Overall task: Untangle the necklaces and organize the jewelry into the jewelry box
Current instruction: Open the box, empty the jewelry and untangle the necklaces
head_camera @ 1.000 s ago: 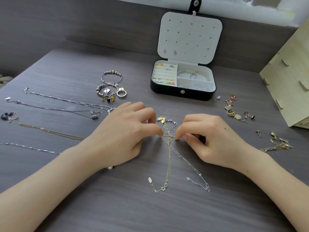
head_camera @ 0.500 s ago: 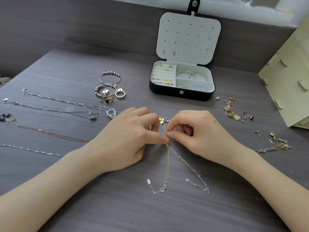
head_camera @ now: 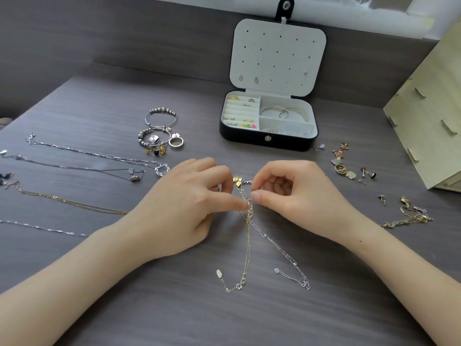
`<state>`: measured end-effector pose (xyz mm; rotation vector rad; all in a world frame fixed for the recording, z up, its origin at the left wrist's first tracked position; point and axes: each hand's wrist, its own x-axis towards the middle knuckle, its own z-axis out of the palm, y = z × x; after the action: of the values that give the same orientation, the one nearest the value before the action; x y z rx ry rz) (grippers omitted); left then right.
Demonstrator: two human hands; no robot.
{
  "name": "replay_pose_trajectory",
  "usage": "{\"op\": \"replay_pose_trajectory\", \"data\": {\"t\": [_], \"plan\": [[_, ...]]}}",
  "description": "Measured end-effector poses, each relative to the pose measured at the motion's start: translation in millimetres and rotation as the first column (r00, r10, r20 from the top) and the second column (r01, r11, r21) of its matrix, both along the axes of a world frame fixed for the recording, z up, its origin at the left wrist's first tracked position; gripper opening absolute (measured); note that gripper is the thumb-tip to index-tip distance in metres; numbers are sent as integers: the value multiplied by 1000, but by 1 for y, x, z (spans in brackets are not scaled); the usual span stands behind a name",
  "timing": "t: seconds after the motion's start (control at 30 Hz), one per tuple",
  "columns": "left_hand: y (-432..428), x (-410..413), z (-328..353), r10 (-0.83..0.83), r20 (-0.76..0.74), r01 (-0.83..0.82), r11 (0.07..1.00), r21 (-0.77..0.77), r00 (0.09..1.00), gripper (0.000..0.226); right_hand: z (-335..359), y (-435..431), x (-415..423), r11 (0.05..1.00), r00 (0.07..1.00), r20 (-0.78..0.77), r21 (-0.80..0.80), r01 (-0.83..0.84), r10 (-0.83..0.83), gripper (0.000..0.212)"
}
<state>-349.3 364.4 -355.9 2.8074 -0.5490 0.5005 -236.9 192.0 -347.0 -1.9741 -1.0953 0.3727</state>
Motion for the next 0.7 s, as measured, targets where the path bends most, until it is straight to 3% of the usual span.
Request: {"op": "replay_pose_trajectory", "data": {"t": [0.33, 0.7], "plan": [[-7, 4, 0, 13, 6, -14, 999, 46, 1000, 60, 3, 4, -5, 989, 997, 31, -130, 69, -66, 14], [-4, 3, -1, 39, -37, -40, 999, -29, 999, 62, 8, 5, -2, 976, 997, 6, -204, 79, -79, 23]]}}
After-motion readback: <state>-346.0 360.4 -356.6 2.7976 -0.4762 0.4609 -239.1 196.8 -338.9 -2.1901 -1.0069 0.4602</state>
